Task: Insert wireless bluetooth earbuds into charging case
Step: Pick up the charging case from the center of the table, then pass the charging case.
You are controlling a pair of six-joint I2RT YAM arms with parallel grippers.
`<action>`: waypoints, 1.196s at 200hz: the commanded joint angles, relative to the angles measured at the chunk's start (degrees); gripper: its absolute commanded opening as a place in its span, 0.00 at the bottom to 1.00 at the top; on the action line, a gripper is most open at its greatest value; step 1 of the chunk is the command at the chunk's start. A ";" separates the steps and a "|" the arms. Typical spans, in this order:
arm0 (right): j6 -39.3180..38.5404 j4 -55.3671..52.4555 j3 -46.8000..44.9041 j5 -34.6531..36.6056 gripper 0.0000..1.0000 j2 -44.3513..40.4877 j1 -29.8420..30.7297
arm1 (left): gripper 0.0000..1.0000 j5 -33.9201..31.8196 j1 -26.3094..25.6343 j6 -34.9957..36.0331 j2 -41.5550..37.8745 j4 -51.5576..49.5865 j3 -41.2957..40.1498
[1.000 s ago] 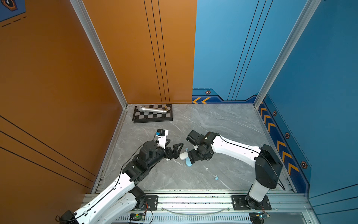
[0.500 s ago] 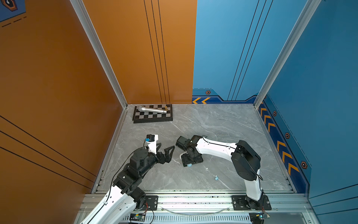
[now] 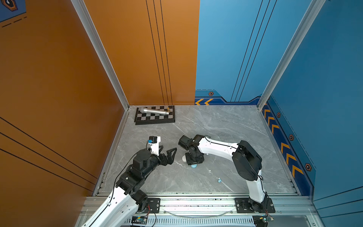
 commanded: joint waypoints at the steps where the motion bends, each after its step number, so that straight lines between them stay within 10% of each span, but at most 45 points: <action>1: 1.47 -1.70 1.47 0.95 0.42 0.38 -0.38 | 0.98 1.63 0.63 0.40 0.14 1.02 -0.26; 144: 24.38 6.95 -7.86 -7.23 0.33 -23.88 -16.18 | 0.98 17.63 0.37 3.50 11.77 14.92 2.38; 239: 31.02 12.91 -11.04 -12.15 0.33 -35.20 -18.12 | 0.98 20.05 -8.94 0.60 29.47 26.79 10.26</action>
